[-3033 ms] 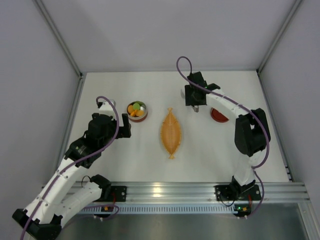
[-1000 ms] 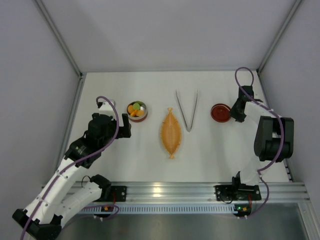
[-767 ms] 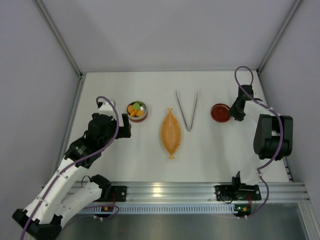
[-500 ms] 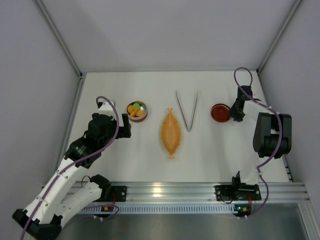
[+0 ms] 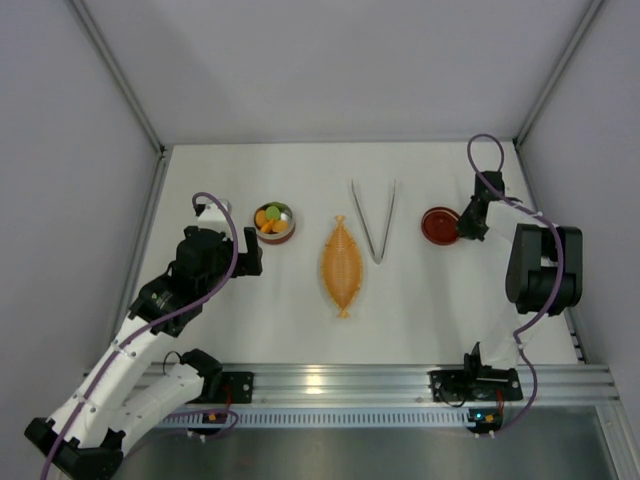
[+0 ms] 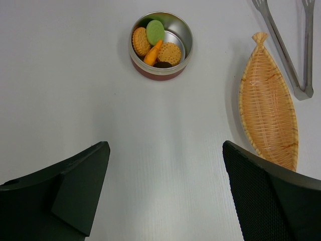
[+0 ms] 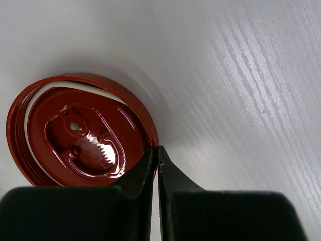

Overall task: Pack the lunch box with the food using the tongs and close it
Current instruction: Pick up the box lid from the center of the board.

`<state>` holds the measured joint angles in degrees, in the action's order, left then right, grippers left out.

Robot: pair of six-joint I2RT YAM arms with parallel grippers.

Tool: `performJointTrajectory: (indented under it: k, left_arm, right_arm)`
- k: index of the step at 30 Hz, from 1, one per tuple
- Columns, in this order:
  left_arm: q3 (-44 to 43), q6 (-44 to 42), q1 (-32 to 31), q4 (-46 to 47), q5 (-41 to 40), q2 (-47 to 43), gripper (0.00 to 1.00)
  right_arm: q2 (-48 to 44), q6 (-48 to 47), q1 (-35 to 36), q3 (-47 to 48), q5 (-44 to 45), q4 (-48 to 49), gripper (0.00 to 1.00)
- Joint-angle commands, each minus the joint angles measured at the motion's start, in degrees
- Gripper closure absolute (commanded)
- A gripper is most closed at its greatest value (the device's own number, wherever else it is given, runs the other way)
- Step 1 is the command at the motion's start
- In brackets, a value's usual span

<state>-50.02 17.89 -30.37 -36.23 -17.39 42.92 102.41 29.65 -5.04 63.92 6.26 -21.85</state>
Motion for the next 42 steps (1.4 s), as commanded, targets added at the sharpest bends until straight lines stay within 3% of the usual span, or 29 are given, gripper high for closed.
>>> performJointTrajectory:
  k: [1,9,15,21,32,39,42]
  left_arm:
    - [0.45,0.04,0.14,1.25,-0.02,0.15,0.01]
    - [0.36,0.04,0.22,1.33,0.16,0.24,0.01]
    - [0.01,0.13,0.14,1.34,1.74,0.59,0.01]
    - [-1.22,1.44,0.14,1.51,4.99,0.85,0.01]
    - [-6.31,5.66,0.14,5.82,14.92,1.55,0.01]
    - [-9.66,7.86,0.22,9.77,22.38,2.70,0.01]
    - [-10.10,8.91,0.14,11.79,23.62,2.52,0.01]
  right_arm:
    - [-0.54,-0.12,-0.32,0.50,-2.22,3.39,1.00]
    - [-6.95,0.06,0.38,-0.55,-10.20,3.83,1.00]
    - [-12.66,0.41,6.86,-0.11,-26.98,6.64,1.00]
    - [-16.27,9.27,14.77,-0.38,-47.20,19.72,1.00]
    - [-14.35,18.95,26.30,-1.16,-60.22,42.30,1.00]
    - [-6.54,44.41,29.29,-5.56,-67.78,79.29,1.00]
    - [-1.89,62.03,29.47,-6.53,-67.96,98.25,1.00]
